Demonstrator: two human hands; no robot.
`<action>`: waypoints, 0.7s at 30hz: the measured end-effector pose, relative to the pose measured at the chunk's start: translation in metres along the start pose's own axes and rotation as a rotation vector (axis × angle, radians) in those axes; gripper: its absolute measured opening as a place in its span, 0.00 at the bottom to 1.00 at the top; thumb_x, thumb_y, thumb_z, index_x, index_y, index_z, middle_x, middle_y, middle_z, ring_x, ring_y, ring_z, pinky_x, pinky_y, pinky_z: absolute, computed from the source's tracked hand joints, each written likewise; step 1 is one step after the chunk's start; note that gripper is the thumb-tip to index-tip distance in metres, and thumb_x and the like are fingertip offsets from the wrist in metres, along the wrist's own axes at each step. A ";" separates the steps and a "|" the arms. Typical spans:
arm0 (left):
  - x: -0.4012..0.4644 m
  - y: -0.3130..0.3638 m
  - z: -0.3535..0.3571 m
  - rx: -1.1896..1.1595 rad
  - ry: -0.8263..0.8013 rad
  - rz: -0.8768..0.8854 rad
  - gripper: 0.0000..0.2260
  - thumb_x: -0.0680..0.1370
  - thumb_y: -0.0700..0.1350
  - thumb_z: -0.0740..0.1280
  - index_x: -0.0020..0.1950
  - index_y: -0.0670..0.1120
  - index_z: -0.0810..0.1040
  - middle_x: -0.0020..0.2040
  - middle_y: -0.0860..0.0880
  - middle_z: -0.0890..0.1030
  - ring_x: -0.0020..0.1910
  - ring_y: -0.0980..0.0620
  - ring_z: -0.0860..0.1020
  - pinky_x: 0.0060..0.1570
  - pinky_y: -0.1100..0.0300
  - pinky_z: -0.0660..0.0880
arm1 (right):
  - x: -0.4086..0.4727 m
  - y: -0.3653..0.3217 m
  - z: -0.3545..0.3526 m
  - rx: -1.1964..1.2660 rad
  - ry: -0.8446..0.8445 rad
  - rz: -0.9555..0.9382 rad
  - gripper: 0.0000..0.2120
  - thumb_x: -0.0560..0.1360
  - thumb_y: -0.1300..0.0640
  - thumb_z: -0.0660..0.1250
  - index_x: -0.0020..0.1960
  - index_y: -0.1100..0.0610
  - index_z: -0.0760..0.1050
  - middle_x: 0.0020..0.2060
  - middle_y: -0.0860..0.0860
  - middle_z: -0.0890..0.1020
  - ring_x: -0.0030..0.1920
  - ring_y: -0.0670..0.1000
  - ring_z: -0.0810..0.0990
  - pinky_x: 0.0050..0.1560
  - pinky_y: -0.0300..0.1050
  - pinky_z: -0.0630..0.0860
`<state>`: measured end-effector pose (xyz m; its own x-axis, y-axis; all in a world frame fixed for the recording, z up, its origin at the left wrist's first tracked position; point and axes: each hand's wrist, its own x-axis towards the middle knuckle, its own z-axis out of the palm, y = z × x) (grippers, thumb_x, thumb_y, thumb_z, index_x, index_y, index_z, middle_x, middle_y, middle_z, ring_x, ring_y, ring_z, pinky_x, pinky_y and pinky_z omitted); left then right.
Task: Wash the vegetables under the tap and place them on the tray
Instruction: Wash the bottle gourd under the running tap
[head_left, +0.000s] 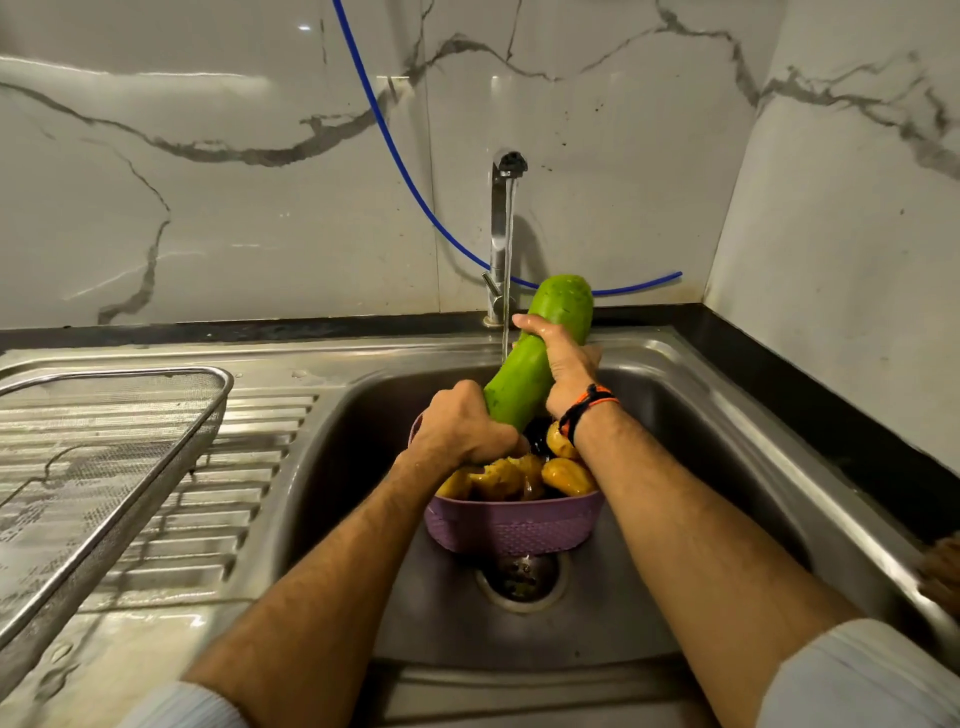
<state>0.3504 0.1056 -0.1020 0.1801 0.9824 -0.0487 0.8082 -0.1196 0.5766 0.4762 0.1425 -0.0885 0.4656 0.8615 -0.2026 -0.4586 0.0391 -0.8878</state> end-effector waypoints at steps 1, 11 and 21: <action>0.002 0.001 -0.001 -0.035 0.007 -0.002 0.25 0.65 0.53 0.78 0.56 0.45 0.73 0.42 0.50 0.76 0.36 0.54 0.77 0.32 0.61 0.74 | 0.002 0.001 -0.001 0.041 -0.026 0.008 0.24 0.55 0.58 0.83 0.46 0.61 0.76 0.45 0.60 0.84 0.40 0.57 0.82 0.46 0.59 0.82; 0.005 0.000 -0.003 -0.313 0.022 -0.034 0.25 0.65 0.47 0.78 0.55 0.40 0.74 0.47 0.44 0.81 0.37 0.50 0.80 0.33 0.58 0.77 | -0.003 0.022 0.018 -0.051 -0.186 0.096 0.23 0.57 0.60 0.79 0.48 0.63 0.77 0.41 0.58 0.83 0.36 0.53 0.83 0.38 0.48 0.82; 0.008 -0.002 -0.008 -0.471 -0.164 -0.005 0.27 0.61 0.43 0.79 0.56 0.36 0.76 0.42 0.41 0.83 0.34 0.46 0.81 0.38 0.51 0.81 | 0.000 0.016 0.005 0.025 -0.349 0.085 0.04 0.67 0.63 0.71 0.39 0.61 0.76 0.33 0.56 0.79 0.30 0.51 0.77 0.34 0.41 0.77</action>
<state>0.3458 0.1148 -0.0970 0.2933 0.9428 -0.1587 0.4751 0.0004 0.8799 0.4650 0.1461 -0.1001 0.1406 0.9830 -0.1177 -0.5050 -0.0311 -0.8626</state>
